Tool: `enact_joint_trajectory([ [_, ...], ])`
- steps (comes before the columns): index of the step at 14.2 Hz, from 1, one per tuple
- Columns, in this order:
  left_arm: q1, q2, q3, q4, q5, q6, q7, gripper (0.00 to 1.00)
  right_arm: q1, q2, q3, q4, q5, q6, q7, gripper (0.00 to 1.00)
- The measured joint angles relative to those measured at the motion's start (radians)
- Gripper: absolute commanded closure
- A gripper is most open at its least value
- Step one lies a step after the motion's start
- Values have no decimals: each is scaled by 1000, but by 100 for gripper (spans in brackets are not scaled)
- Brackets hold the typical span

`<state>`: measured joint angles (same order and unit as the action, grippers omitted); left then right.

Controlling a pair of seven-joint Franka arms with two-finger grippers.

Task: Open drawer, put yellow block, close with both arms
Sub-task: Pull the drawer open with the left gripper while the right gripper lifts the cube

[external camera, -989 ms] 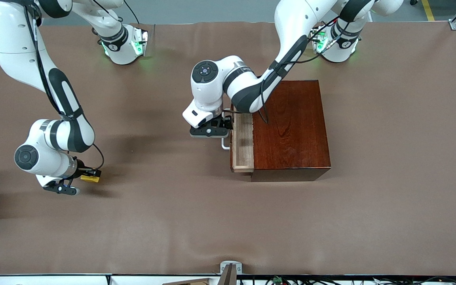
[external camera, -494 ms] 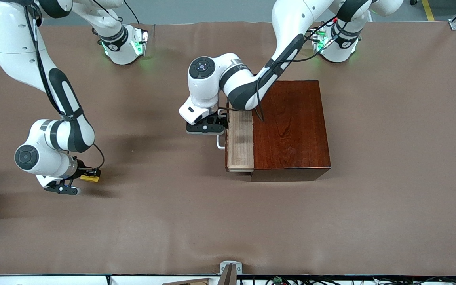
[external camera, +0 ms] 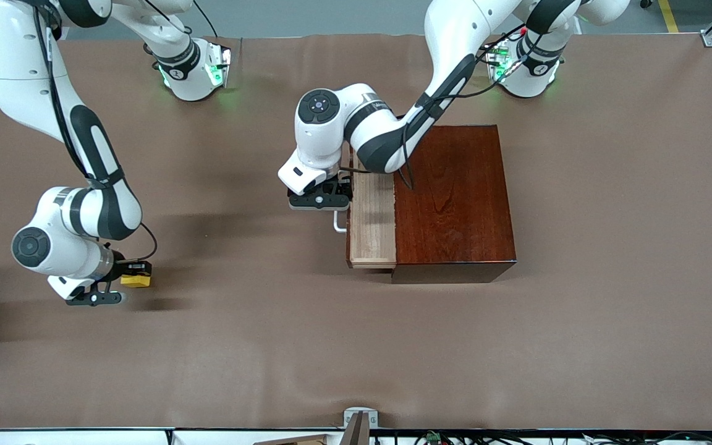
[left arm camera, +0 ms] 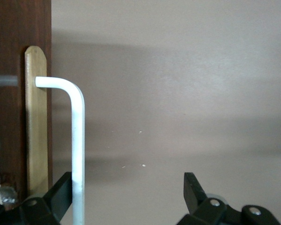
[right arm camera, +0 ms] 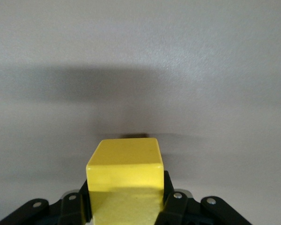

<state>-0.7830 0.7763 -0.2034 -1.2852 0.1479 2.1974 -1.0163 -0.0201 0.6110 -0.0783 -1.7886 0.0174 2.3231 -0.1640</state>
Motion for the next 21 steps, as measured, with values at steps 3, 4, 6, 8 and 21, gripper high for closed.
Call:
enact_joint_trajectory([
  [3, -3, 0, 0, 0, -10, 23, 0, 0, -4, -18, 0, 29, 0, -83, -55, 100],
  [4, -5, 0, 1, -1, -10, 26, 1, 0, -5, -25, 0, 49, 0, -123, -78, 100],
  [6, -10, 3, 1, -1, -14, 55, 1, 0, -11, -35, 0, 91, 0, -189, -136, 100],
  [8, -17, 6, 4, -1, -14, 72, 2, 0, -18, -39, 0, 127, 0, -238, -211, 100],
  [21, -18, 4, -5, 64, -113, 114, -35, 0, -46, -83, 7, 261, 0, -339, -1025, 100],
])
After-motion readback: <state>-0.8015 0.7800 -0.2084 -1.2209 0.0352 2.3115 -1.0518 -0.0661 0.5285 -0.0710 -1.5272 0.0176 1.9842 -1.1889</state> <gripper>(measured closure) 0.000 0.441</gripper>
